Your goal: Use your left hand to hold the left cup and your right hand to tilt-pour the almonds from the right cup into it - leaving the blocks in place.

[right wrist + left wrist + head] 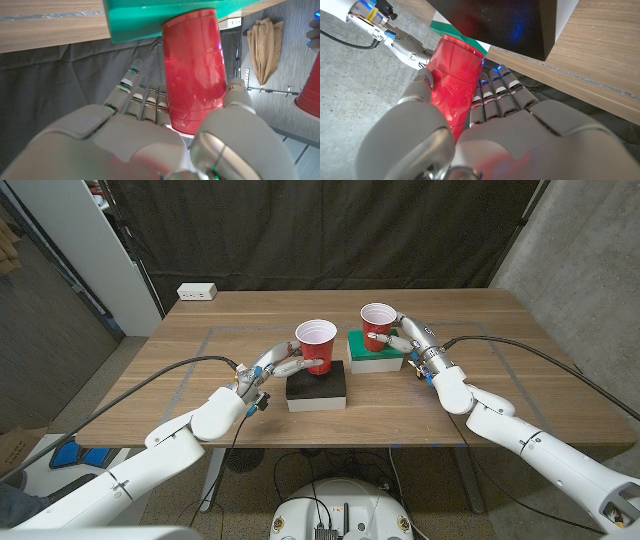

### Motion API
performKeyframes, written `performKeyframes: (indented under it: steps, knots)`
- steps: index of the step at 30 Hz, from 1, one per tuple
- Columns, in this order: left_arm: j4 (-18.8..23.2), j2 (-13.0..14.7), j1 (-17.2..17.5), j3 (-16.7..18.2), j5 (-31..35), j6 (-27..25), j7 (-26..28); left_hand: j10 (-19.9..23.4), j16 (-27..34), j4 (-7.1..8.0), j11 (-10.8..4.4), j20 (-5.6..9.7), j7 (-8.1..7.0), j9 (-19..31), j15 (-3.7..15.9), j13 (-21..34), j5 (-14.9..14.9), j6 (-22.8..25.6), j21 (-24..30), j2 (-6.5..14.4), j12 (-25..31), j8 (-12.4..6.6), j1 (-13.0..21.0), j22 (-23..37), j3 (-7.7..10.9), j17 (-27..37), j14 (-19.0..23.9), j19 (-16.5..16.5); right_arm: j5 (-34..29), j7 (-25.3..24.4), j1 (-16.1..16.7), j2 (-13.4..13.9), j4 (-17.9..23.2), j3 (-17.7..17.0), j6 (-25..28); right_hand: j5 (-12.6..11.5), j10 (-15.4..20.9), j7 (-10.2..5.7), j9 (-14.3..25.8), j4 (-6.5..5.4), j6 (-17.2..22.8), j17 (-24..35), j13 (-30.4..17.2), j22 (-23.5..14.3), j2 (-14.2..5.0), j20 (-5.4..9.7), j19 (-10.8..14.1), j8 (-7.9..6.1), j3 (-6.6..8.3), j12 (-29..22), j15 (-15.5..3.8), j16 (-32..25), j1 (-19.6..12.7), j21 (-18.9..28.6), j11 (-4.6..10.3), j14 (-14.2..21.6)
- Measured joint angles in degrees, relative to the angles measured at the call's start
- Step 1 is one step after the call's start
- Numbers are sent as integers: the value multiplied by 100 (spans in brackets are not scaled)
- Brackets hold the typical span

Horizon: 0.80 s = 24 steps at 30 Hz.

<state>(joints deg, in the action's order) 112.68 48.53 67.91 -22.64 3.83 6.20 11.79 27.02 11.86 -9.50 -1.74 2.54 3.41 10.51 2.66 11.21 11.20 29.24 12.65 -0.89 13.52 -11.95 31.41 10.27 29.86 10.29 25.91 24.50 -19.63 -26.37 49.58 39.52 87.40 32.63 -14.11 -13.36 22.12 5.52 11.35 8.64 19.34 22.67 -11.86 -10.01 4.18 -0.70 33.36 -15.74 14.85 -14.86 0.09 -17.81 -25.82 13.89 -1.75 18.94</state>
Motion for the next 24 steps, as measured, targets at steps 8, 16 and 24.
performKeyframes:
  steps: [8, 16, 24]
  knots:
    - [-55, -38, -37, -42, 0, -2, 17, 0, 0, 0, 0, 0, 0, -1, 0, 0, 0, 0, 0, 29, 0, 1, 29, 0, 0, 0, 0, 0, 3, -250, -22, -121, -239, 7, -248, 1, 858, -242, 21, 62, 933, 87, -28, -27, -54, 215, 710, -312, 61, -130, -256, -355, -403, 142, 151, 829]
    - [-109, -68, -83, -80, -4, -3, 25, 0, 0, 0, 0, -20, 0, 2, 0, 7, 0, -1, 0, 29, 0, 1, 29, 0, 0, -1, -1, 20, 3, -390, 7, -157, -353, 5, -386, 29, 1022, -274, 25, 62, 1083, 113, -28, -27, -65, 275, 831, -355, 61, -132, -286, -431, -474, 193, 175, 998]
    - [-148, -87, -129, -113, -7, 15, 25, 22, 0, -24, 22, 11, -28, 4, 0, 13, 0, 28, 0, 53, 0, 1, 53, -1, -24, -1, -1, 51, 22, -379, 49, -132, -307, -38, -382, 30, 1083, -283, 24, 62, 1135, 145, -27, -26, -89, 286, 945, -376, 61, -132, -286, -506, -543, 208, 175, 1119]
